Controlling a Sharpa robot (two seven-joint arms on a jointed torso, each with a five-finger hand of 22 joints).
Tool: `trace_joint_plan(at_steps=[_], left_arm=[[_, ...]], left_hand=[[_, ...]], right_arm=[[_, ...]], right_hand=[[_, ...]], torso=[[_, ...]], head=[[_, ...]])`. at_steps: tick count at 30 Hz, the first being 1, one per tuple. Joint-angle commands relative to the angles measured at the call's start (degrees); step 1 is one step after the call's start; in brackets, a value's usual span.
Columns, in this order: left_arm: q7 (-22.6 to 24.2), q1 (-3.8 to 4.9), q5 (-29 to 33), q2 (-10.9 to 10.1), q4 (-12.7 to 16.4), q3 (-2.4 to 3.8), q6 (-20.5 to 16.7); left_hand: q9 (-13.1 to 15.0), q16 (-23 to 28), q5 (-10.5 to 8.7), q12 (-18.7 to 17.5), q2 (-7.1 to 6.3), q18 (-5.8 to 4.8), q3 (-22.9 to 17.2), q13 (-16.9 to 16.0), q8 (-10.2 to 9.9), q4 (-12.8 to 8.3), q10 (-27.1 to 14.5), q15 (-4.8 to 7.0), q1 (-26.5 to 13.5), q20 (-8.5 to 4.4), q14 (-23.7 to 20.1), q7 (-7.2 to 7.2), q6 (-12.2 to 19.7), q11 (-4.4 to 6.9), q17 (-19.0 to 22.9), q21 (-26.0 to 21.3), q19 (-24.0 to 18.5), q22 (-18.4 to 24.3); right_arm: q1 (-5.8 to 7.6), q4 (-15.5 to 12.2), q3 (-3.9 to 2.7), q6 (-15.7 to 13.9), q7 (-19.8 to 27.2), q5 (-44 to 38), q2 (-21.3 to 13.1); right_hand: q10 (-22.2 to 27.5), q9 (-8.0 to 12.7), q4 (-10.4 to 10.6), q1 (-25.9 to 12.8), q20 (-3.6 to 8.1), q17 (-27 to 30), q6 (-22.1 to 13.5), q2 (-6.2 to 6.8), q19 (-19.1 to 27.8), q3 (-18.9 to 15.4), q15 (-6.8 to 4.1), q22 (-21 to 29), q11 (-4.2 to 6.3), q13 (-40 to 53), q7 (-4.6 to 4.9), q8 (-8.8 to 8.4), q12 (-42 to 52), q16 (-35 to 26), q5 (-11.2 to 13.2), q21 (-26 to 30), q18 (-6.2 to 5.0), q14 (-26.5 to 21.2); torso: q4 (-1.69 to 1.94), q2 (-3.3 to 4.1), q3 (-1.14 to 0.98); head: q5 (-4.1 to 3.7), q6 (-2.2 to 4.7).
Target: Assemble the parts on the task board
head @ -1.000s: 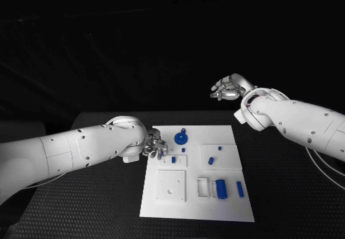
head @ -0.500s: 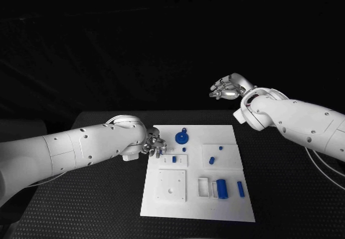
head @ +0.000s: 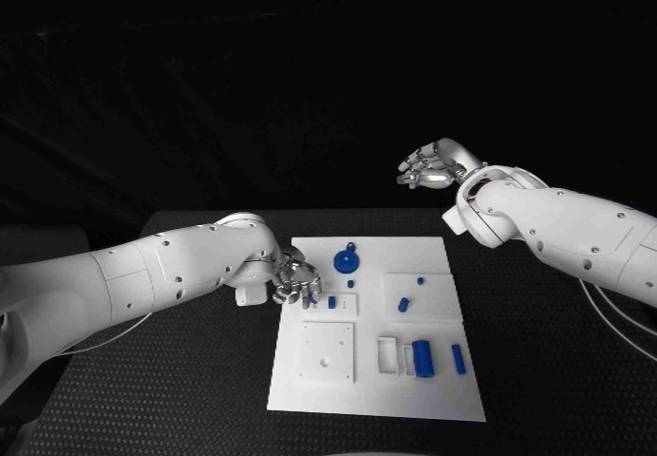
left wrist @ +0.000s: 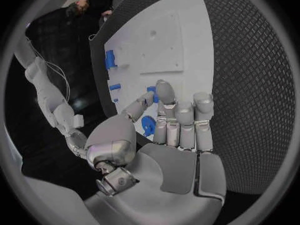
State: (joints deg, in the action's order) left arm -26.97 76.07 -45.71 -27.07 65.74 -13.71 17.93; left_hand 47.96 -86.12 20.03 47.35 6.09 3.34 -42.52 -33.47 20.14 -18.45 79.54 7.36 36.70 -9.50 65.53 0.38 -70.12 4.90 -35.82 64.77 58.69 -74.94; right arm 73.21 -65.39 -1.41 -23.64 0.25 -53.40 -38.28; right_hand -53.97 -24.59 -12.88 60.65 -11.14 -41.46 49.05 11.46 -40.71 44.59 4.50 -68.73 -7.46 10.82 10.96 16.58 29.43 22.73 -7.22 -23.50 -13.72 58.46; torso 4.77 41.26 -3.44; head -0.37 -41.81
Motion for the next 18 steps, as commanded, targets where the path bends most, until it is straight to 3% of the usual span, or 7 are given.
trace_joint_plan(at_steps=[1,9,18], left_arm=[[-0.1,-0.01,3.0,0.3,-0.3,0.03,3.1],[0.3,0.0,0.3,0.7,-0.5,0.04,2.2],[1.1,-0.2,-7.5,0.5,0.9,0.03,0.0]], left_hand=[[0.1,0.2,1.15,0.1,0.34,1.46,-3.6,-0.1,0.1,1.8,0.8,4.41,0.5,-5.71,4.2,-0.44,-0.2,1.11,-0.1,0.2,-0.3,-1.0],[0.2,0.2,1.16,0.2,0.35,1.45,-3.6,-0.1,0.2,1.8,0.8,4.38,0.6,-5.69,4.1,-0.43,-0.3,1.1,-0.2,0.3,-0.3,-1.0],[0.3,0.1,1.21,0.2,0.33,1.45,-3.6,-0.2,0.2,1.8,0.8,4.38,0.6,-5.67,4.1,-0.43,-0.3,1.1,-0.3,0.3,-0.4,-1.0]], right_arm=[[0.02,0.0,-0.03,0.8,0.7,0.0,0.1],[0.01,0.1,-0.03,0.9,0.8,0.0,0.2],[0.0,-0.1,-0.03,1.2,0.8,0.0,0.2]], right_hand=[[-0.5,0.1,-0.1,0.2,-0.32,0.1,-0.3,-0.25,0.1,-0.4,0.24,0.0,0.04,-0.1,0.01,0.18,-0.2,-0.2,0.2,0.4,0.22,0.4],[-0.6,0.1,-0.1,0.3,-0.38,0.1,-0.3,-0.3,0.1,-0.5,0.26,0.0,0.02,-0.4,0.01,0.2,-0.4,-0.4,0.4,0.5,0.18,0.4],[-0.6,0.2,0.0,0.3,-0.43,0.1,-0.2,-0.36,0.1,-0.5,0.28,0.0,0.02,-0.6,0.0,0.22,-0.5,-0.5,0.4,0.5,0.15,0.4]], torso=[[-0.05,0.04,0.03],[-0.01,-0.01,-0.03],[0.0,0.0,0.02]], head=[[-0.07,-0.1],[-0.13,-0.12],[-0.15,-0.27]])
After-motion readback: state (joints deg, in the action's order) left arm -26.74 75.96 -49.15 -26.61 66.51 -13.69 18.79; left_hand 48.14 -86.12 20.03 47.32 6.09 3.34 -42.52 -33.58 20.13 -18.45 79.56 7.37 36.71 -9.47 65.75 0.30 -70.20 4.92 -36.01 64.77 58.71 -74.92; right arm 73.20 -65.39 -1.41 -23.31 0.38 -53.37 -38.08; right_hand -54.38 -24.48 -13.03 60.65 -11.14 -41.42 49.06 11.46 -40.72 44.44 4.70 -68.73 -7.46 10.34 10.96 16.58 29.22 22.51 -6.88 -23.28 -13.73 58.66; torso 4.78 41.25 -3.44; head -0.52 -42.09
